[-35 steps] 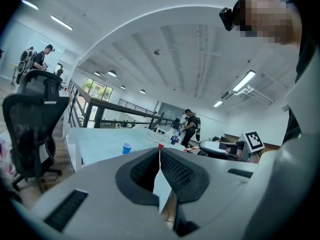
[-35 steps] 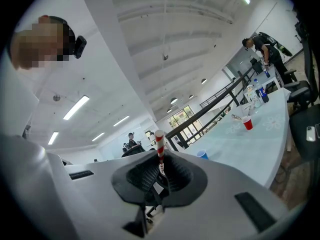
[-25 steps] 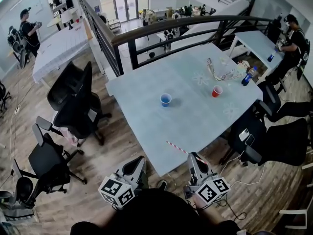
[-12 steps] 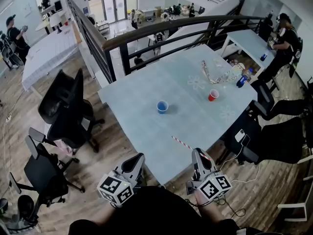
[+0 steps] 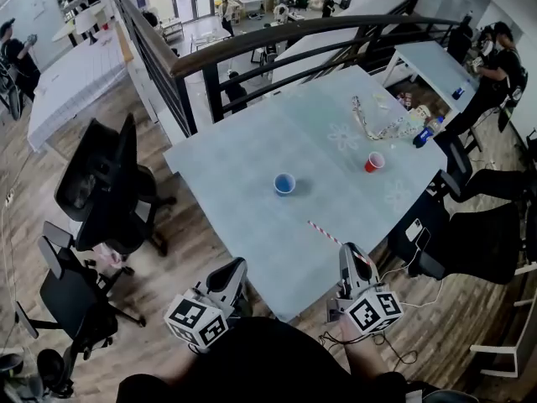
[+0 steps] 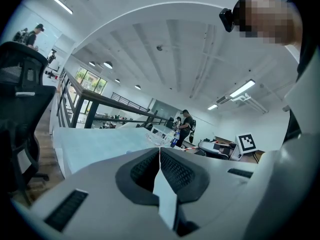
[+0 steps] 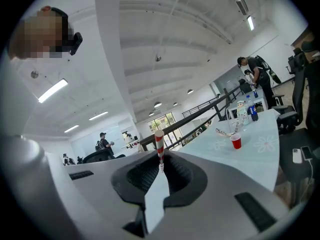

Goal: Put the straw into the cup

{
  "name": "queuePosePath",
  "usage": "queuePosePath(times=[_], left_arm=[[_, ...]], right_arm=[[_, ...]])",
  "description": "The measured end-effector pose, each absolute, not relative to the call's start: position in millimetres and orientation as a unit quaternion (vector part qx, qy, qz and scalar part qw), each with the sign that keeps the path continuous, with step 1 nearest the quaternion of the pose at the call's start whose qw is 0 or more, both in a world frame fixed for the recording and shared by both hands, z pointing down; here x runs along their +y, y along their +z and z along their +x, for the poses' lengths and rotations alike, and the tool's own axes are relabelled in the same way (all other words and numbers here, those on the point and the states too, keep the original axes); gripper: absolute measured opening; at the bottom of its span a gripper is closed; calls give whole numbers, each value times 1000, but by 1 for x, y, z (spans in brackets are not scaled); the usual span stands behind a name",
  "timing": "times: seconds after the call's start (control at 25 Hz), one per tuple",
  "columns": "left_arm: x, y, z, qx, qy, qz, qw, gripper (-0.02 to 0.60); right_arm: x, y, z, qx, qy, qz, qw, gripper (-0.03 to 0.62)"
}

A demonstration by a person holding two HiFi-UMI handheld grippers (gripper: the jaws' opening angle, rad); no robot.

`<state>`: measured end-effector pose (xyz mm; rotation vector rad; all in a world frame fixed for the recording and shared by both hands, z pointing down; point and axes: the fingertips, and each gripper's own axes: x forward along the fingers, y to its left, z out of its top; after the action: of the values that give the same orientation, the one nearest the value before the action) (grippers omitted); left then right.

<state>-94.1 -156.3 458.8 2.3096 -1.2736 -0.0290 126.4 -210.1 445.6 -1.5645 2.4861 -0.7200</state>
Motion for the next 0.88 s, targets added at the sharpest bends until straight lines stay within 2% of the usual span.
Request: queuePosePath(times=[0.88], left_arm=[[-242, 484, -127, -455, 5, 846, 278, 18]], right_arm=[[-339, 490, 104, 807, -234, -542, 12, 51]])
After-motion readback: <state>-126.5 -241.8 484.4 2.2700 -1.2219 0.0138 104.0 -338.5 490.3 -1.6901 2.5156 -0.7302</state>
